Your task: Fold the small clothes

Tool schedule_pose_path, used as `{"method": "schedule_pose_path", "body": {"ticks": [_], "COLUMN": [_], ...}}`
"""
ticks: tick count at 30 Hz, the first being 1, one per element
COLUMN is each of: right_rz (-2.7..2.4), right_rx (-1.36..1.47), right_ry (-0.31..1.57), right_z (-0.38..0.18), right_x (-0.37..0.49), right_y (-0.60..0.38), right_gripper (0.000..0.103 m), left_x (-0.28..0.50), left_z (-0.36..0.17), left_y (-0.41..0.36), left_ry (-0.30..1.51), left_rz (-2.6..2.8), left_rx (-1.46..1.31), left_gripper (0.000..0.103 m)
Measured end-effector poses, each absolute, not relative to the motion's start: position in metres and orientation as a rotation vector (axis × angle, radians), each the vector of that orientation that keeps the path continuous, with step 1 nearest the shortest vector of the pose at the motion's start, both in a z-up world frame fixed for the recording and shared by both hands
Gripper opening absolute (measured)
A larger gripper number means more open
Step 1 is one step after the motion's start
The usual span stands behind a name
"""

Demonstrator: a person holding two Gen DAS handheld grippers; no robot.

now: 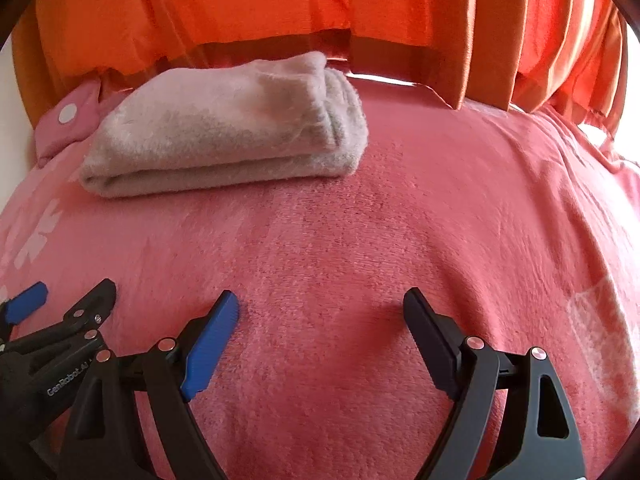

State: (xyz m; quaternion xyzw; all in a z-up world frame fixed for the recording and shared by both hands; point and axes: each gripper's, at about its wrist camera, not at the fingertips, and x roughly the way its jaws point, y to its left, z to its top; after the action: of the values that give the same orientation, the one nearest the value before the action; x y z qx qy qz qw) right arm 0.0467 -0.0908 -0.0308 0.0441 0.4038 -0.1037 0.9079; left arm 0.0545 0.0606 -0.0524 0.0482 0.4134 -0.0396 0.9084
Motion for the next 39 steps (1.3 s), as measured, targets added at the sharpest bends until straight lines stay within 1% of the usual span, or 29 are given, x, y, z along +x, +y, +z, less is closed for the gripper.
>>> {"method": "schedule_pose_path", "body": {"ticks": [6,39], "right_rz": [-0.200,-0.203], "right_rx": [0.056,0.070], "right_ry": [0.826,0.832], "right_z": [-0.0292,-0.0300], "right_x": [0.0464,0.0469], "right_y": [-0.0857,-0.0834], "right_gripper": [0.082,0.082], "left_x": [0.0522,0.0502], "left_z": [-0.0515,-0.0500], "left_y": [0.0557,0.0560], "left_ry": [0.843,0.838], "left_rz": [-0.069,-0.067], "left_rx": [0.130,0.144], "left_gripper": [0.094,0.093]}}
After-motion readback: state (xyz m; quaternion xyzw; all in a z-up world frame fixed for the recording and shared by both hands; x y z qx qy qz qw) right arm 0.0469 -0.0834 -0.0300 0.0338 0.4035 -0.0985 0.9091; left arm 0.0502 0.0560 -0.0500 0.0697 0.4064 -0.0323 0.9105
